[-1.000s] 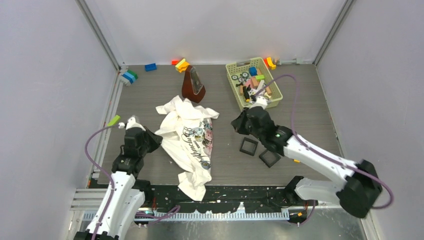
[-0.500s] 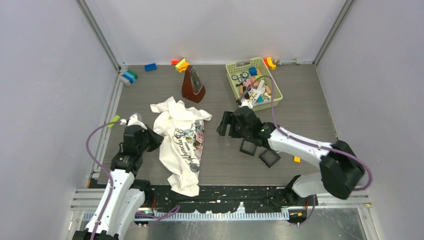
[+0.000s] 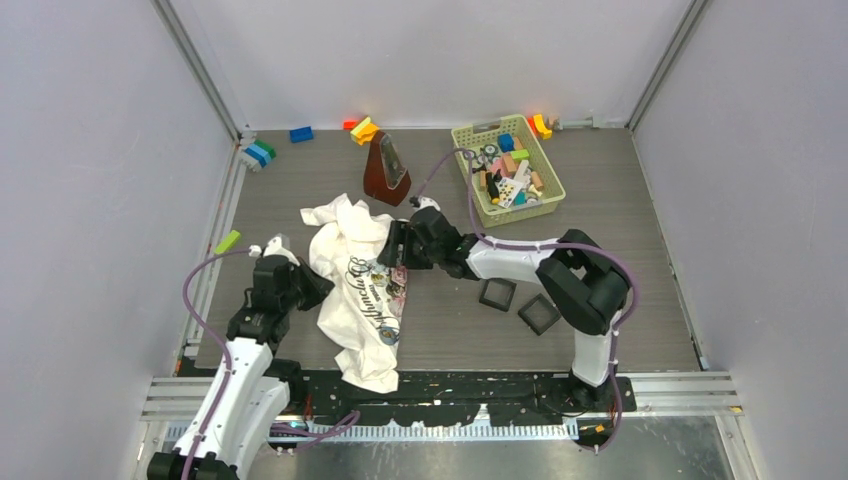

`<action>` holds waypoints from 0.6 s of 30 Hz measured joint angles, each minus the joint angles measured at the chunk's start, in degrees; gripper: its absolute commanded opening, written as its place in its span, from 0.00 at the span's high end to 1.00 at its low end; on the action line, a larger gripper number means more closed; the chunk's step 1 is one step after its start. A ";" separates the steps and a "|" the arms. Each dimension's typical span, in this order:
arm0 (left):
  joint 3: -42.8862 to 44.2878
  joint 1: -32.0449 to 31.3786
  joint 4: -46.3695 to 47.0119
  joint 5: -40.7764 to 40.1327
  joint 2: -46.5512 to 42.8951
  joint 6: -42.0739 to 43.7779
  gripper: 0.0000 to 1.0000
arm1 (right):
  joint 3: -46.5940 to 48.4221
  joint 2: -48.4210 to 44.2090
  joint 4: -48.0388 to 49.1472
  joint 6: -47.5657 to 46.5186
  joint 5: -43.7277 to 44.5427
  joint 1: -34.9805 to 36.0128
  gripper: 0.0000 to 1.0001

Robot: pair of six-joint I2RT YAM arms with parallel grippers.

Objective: Remove the brooch from the garment

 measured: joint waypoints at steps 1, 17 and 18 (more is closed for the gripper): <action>-0.13 0.00 0.04 0.09 0.13 -0.02 1.00 | 1.09 1.27 0.37 0.09 -0.33 0.35 0.50; 3.58 0.00 0.00 0.15 4.79 -0.13 1.00 | -4.55 -15.78 -9.99 -1.75 7.72 -1.40 1.00; 4.52 0.00 -0.15 0.13 5.20 -0.13 1.00 | -5.20 -19.96 -12.33 -2.36 9.16 -1.68 1.00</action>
